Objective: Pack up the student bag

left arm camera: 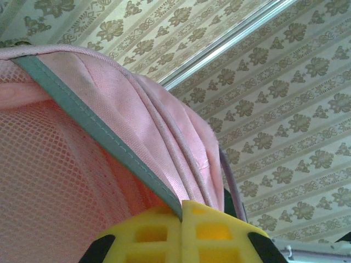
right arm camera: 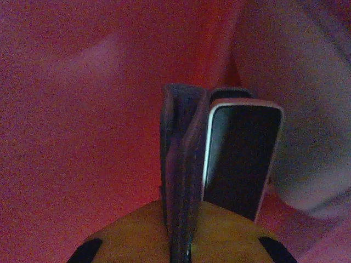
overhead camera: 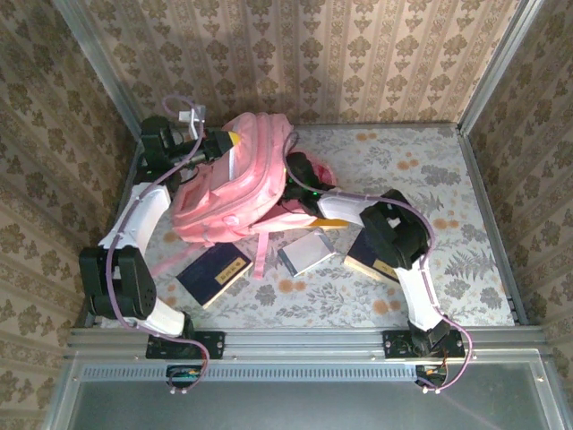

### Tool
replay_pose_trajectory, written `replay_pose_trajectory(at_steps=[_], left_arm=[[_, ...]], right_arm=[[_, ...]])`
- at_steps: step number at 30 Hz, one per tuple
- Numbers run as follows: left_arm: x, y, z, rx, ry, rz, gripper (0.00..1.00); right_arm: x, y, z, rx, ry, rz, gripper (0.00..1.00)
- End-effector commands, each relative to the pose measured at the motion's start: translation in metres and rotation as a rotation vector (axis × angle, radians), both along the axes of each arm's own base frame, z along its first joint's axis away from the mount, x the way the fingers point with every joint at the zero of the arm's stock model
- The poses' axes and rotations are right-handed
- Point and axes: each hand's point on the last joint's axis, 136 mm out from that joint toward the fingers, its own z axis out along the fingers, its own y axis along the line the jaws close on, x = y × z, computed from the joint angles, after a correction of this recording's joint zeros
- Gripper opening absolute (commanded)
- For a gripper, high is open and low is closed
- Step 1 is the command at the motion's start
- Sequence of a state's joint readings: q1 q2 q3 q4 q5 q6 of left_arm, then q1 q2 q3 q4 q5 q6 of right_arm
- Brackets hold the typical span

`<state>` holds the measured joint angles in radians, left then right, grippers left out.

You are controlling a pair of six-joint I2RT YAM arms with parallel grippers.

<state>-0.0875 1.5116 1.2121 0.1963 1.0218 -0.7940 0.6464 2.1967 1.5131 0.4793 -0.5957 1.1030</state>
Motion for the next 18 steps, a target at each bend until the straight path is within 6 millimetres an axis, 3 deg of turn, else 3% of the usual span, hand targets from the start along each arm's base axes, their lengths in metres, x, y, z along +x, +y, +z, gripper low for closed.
replay_pose_trajectory(at_steps=[1, 3, 6, 9, 18], left_arm=[[-0.007, 0.002, 0.049, -0.039, -0.212, -0.039, 0.0], [-0.004, 0.004, 0.047, -0.042, -0.205, -0.029, 0.0], [0.0, 0.011, 0.044, -0.047, -0.192, -0.007, 0.0], [0.005, 0.019, 0.039, -0.047, -0.174, 0.026, 0.0], [0.022, 0.056, 0.027, -0.05, -0.119, 0.158, 0.0]], right_arm=[[0.006, 0.027, 0.002, -0.025, -0.03, -0.015, 0.12], [0.004, 0.039, -0.013, -0.062, -0.007, -0.007, 0.41], [0.004, 0.039, -0.025, -0.109, 0.003, -0.042, 0.68], [0.002, 0.033, -0.014, -0.096, -0.031, -0.057, 0.82], [0.005, -0.004, 0.042, -0.081, -0.157, -0.079, 0.94]])
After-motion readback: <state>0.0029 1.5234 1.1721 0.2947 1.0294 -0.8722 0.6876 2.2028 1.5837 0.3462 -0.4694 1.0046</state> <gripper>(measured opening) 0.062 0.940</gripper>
